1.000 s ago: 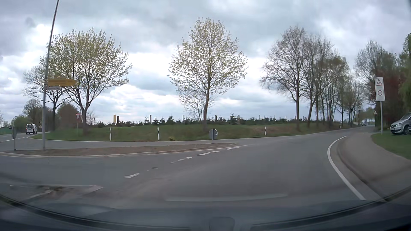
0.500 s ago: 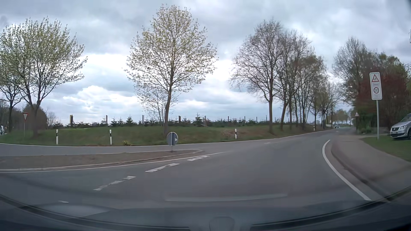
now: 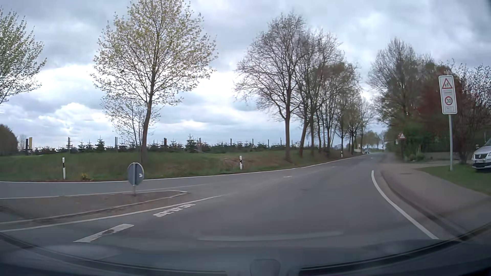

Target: Follow the waypoints while adhering to traffic rules and regulations

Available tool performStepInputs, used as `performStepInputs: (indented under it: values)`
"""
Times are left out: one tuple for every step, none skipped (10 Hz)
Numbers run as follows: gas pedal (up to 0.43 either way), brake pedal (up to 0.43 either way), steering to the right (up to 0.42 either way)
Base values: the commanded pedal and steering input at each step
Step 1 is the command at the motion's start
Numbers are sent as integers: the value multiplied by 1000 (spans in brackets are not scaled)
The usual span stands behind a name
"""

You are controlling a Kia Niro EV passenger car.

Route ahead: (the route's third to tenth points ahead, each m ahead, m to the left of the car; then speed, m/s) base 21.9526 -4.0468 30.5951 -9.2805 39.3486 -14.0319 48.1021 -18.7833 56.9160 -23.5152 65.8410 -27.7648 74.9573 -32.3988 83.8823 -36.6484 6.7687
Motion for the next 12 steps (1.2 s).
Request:
performStepInputs:
  values:
    - [0, 0, 172]
    - [0, 0, 172]
    - [0, 0, 172]
    - [0, 0, 172]
    - [0, 0, 171]
    - [0, 0, 169]
    - [0, 0, 166]
    - [0, 0, 166]
    - [0, 0, 166]
    - [0, 0, 165]
    - [0, 0, 162]
    - [0, 0, 154]
